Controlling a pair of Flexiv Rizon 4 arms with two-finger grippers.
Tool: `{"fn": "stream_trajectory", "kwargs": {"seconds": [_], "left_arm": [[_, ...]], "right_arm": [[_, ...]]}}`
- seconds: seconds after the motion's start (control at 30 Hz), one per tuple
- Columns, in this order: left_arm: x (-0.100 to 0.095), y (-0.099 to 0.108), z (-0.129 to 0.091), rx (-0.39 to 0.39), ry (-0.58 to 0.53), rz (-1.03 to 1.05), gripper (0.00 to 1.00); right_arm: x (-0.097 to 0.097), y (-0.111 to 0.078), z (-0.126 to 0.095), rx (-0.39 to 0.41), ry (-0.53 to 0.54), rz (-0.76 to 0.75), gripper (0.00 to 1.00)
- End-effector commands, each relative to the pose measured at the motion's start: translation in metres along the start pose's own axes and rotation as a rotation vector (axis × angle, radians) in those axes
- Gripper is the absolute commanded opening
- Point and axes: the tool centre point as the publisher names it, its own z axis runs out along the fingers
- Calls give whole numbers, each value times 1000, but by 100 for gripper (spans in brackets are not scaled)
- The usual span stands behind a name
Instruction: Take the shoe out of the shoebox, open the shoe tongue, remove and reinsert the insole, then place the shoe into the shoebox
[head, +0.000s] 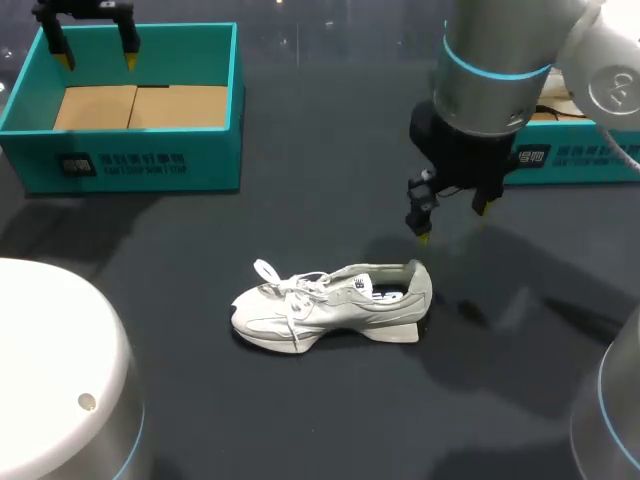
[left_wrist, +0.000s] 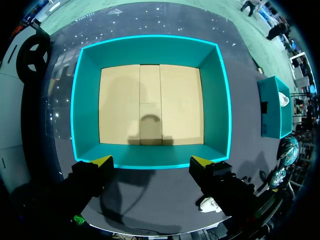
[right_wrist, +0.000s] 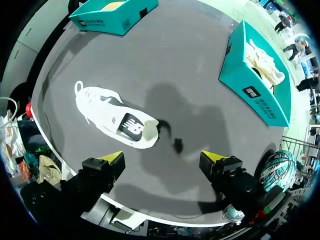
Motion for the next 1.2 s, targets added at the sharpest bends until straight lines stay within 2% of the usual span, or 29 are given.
{"fn": "stream_trajectory", "kwargs": {"seconds": [0.03,0.27,0.4,0.43,0.9,0.93,1.07,1.2], "left_arm": [[0,0,0,0,0,0,100],[0,0,0,0,0,0,100],[0,0,0,0,0,0,100],[0,0,0,0,0,0,100],[0,0,0,0,0,0,100],[0,0,0,0,0,0,100],[0,0,0,0,0,0,100],[0,0,0,0,0,0,100]], "right_arm": [[-17,-18,-11,-89,148,-120,100],[-34,-36,-20,-221,176,-244,100],[-43,-50,-23,-412,272,-348,100],[-44,-52,-22,-402,261,-385,100],[-44,-52,-22,-402,261,-385,100],[-45,-53,-21,-423,281,-425,100],[-46,-67,-19,-591,347,-564,100],[-53,-76,-9,-648,371,-635,100]]}}
